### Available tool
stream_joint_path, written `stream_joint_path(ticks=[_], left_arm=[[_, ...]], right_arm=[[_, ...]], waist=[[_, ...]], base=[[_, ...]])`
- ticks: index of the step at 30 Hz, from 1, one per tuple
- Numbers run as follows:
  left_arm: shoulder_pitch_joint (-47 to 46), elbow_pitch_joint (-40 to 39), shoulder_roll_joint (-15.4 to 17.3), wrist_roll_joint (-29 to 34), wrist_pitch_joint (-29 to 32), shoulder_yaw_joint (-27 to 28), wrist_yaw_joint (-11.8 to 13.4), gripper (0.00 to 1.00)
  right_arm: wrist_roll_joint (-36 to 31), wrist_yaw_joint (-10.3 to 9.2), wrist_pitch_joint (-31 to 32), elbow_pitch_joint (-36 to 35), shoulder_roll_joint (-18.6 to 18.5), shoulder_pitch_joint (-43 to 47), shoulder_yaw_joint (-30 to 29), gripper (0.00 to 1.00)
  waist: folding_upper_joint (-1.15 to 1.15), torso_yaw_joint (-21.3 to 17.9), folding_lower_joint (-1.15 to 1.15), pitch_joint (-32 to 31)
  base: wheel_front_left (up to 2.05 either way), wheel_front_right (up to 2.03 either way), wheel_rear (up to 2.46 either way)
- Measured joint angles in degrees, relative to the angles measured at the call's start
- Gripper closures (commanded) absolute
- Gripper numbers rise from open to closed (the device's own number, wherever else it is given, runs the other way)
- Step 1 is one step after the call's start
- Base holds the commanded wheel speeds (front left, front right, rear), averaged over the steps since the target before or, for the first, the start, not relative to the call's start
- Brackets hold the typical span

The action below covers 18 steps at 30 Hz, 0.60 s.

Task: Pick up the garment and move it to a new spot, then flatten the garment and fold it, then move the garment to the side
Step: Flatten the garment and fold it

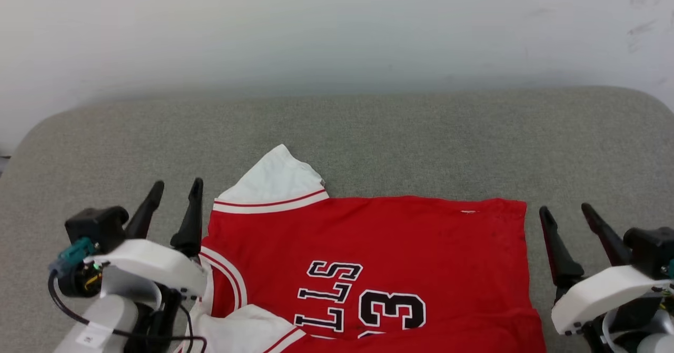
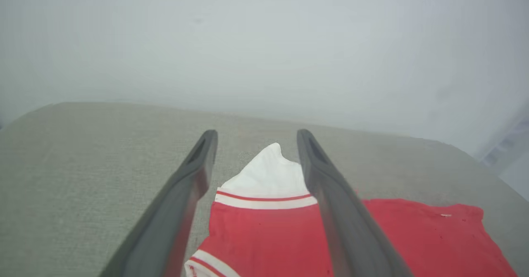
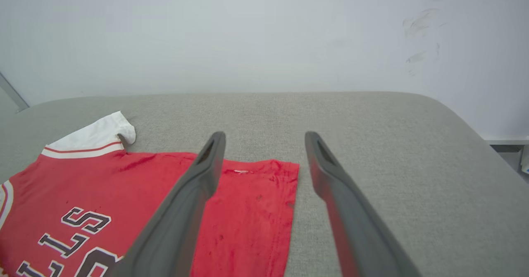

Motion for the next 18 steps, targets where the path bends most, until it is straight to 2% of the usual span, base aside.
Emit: stream_joint_path(ticks=[3,9,13,18], left_arm=[[-3.3,0.8,0.0,0.4,-0.1,0.2,-0.7,0.0],[-15.5,5.8,-0.1,-0.8,3.9,-0.3,-6.1,0.0],[-22.4,10.2,1.1,-3.3,10.5,-0.9,-10.2,0.0],[-31.2,16.8,3.9,-6.7,23.8,-2.8,-14.0,0.0]], right_arm=[[-0.9,0.0,-0.4,-1.5,0.3,-1.8,-0.2,0.0],[-1.4,0.0,-1.6,-3.3,1.6,-7.1,-0.7,0.0],[-1.5,-0.01,-2.0,-2.9,2.0,-9.3,-0.4,0.0],[-1.6,-0.01,-2.5,-2.0,2.2,-11.6,0.4,0.0]], waist=[[0.0,-0.3,0.0,1.8],[0.0,-1.4,0.02,8.8],[0.0,-2.7,0.02,12.3],[0.0,-5.0,0.02,15.8]], base=[[0.0,0.0,0.0],[0.0,0.0,0.0],[0.0,0.0,0.0],[0.0,0.0,0.0]])
